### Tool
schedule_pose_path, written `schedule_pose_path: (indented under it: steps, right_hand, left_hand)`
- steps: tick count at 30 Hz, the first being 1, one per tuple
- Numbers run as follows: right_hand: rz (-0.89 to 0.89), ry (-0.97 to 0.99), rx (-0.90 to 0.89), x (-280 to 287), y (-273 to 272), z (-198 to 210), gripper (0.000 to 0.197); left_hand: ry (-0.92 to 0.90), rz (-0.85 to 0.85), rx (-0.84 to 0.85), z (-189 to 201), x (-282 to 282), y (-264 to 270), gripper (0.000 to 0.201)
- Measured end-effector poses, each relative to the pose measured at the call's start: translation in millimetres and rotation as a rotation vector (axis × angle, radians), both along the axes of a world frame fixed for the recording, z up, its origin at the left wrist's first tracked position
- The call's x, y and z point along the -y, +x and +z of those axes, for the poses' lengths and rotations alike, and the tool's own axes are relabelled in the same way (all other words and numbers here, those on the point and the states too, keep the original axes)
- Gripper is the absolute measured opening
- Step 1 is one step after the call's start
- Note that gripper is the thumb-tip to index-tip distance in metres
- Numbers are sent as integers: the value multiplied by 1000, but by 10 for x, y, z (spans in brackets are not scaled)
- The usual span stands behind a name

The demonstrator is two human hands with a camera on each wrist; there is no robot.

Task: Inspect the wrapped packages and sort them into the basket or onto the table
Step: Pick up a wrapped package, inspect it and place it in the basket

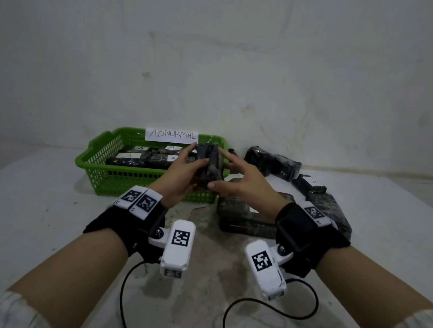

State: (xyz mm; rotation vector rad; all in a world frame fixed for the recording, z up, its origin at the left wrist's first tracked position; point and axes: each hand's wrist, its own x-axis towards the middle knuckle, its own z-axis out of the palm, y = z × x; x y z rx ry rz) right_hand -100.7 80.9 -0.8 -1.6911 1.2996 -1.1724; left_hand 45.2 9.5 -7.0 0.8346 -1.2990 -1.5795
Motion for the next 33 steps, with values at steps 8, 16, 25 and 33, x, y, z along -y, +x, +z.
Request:
schedule_pose_path:
  steps: [8, 16, 25, 33]
  right_hand:
    - [-37, -47, -47, 29, 45, 80, 69]
    - [154, 52, -4, -38, 3, 85, 84]
    - [-32, 118, 285, 13, 85, 183, 32]
    - [-130, -23, 194, -9, 139, 189, 19]
  left_hand:
    - [45, -23, -60, 59, 21, 37, 57]
    - [-55, 8, -15, 75, 57, 56, 59]
    - [-329, -139, 144, 54, -94, 28, 66]
    - [-397, -145, 195, 63, -149, -46, 69]
